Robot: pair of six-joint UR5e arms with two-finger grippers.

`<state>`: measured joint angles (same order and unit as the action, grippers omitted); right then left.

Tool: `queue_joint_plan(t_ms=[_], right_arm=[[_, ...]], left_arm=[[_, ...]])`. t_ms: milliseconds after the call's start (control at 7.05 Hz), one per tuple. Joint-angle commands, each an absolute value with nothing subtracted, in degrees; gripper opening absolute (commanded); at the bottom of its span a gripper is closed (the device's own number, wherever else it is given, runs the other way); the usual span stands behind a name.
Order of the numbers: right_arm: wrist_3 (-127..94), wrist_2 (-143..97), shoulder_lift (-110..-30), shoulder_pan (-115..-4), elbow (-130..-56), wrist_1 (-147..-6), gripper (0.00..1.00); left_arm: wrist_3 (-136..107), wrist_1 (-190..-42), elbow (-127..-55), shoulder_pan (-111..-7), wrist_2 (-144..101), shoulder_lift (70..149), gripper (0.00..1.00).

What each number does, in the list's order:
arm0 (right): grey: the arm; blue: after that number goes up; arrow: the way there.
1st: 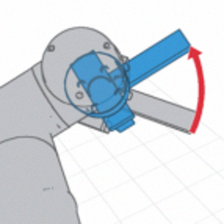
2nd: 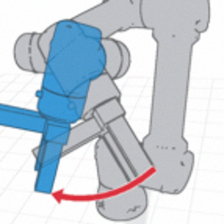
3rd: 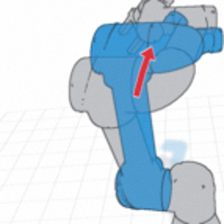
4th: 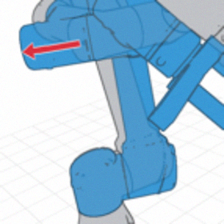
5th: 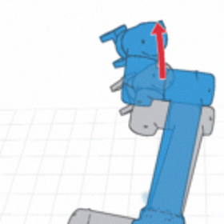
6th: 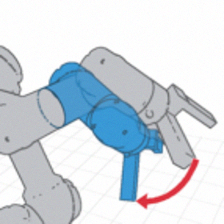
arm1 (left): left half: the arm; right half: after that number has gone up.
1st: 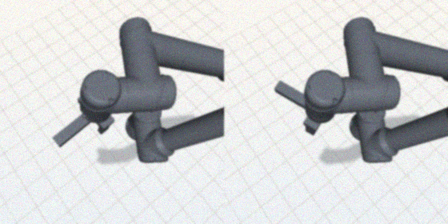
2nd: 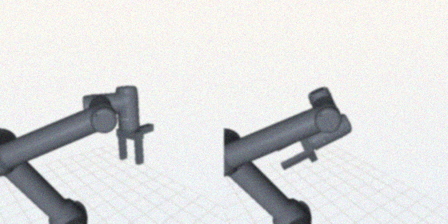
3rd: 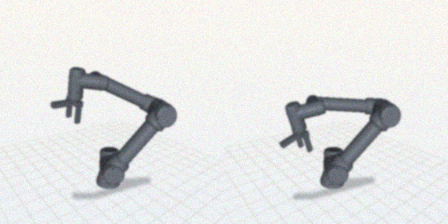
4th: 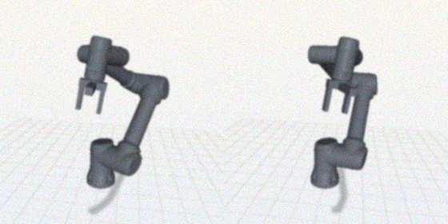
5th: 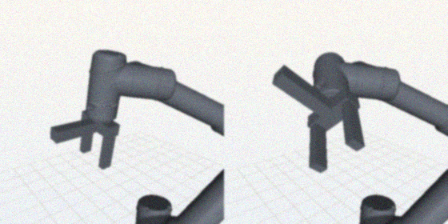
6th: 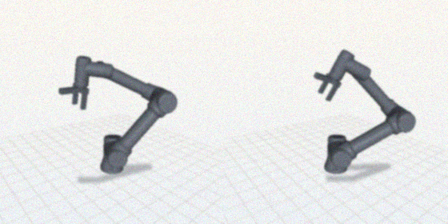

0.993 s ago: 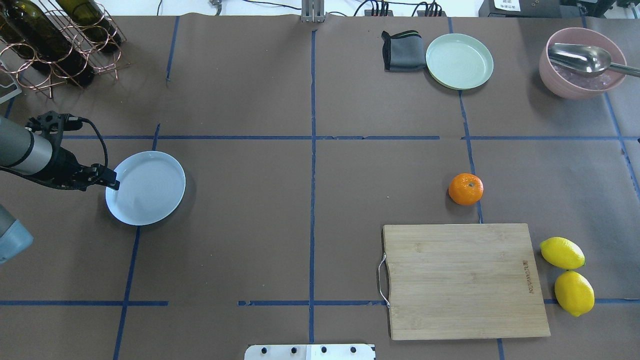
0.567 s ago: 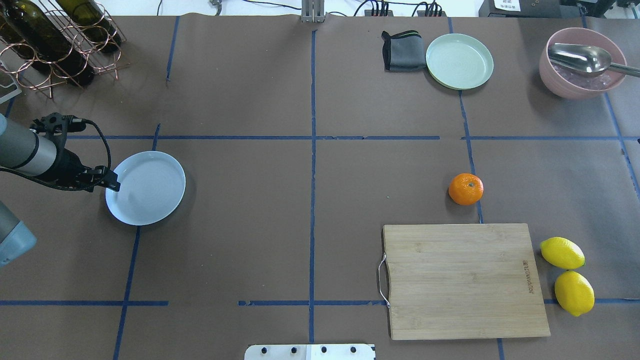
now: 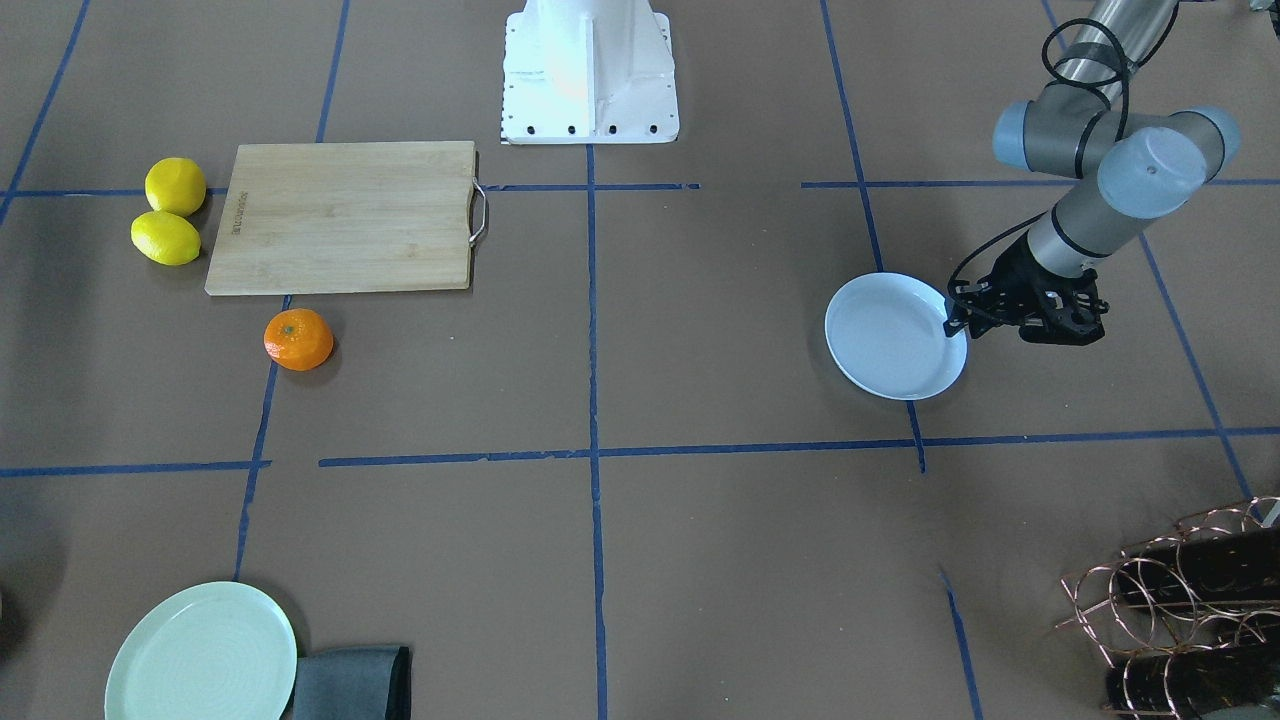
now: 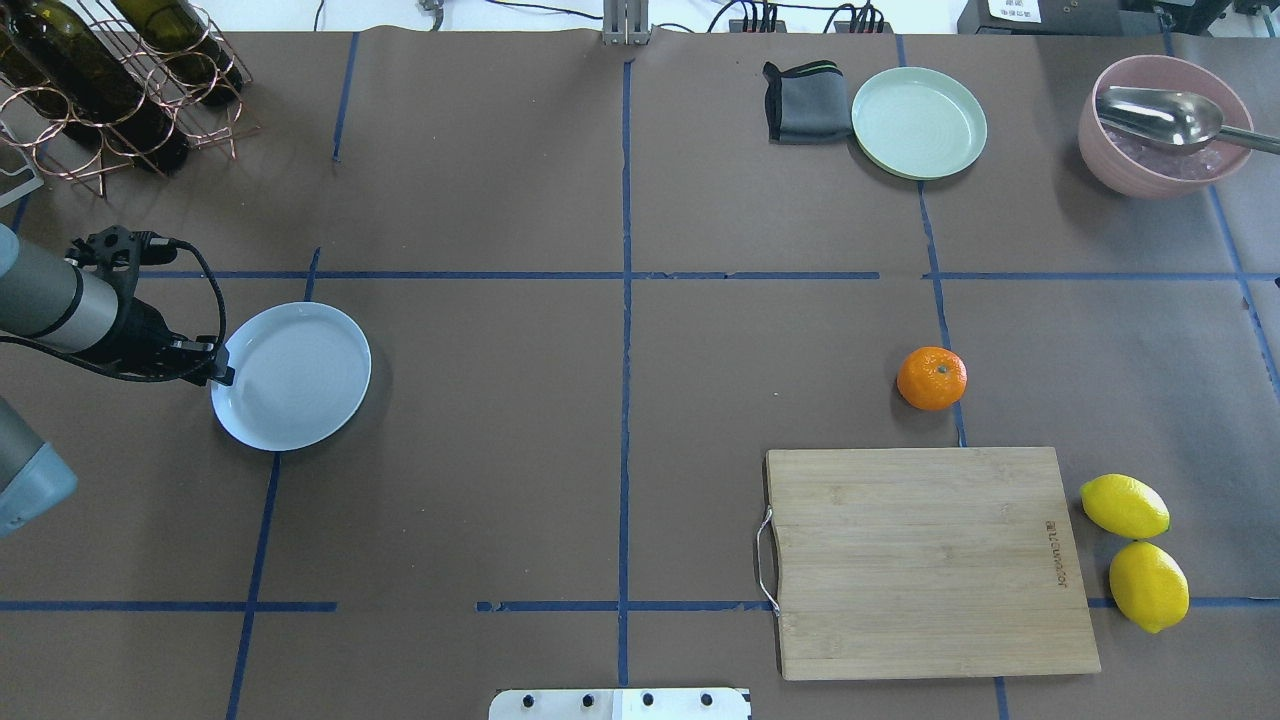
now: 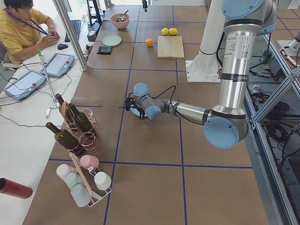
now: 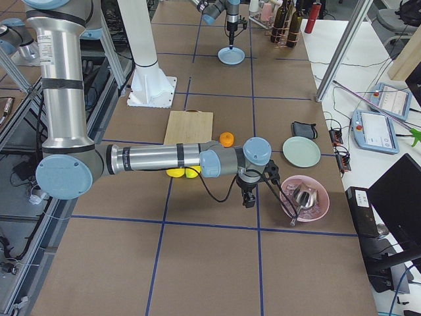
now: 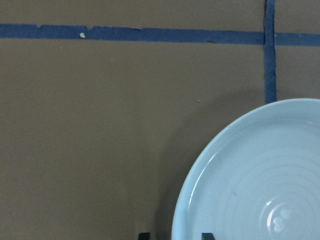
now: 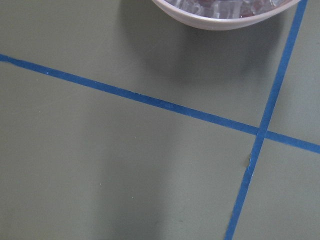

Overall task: Pick orange to plate
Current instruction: 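Reach the left gripper to the rim of the pale blue plate and grip it, then slide the pale blue plate with the left gripper toward the table center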

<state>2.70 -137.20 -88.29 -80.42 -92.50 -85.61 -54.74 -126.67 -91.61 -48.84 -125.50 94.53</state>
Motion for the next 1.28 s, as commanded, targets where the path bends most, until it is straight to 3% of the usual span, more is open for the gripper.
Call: queue_joint_plan(t_ms=[0, 284, 567, 709, 1135], right_arm=[[2.64, -137.20, -88.07, -80.42, -92.20, -85.61, 1.00], [2.64, -137.20, -87.72, -80.42, -92.20, -85.61, 1.00], [2.64, -137.20, -87.10, -80.42, -92.55, -85.61, 1.00], [2.64, -137.20, -86.58, -80.42, -92.03, -85.61, 1.00], [2.64, -137.29, -86.31, -80.42, -91.58, -85.61, 1.00]], left_arm=[[-54.23, -126.91, -89.31, -48.69, -125.51, 96.05, 0.00], [-54.58, -126.74, -91.30, -48.78, -126.03, 97.73, 0.00], [-55.98, -126.21, -97.79, -52.09, -129.08, 98.26, 0.00], [-58.86, -126.21, -97.30, -52.21, -133.55, 103.05, 0.00], [-73.46, -126.12, -95.89, -38.82, -132.20, 113.45, 0.00]])
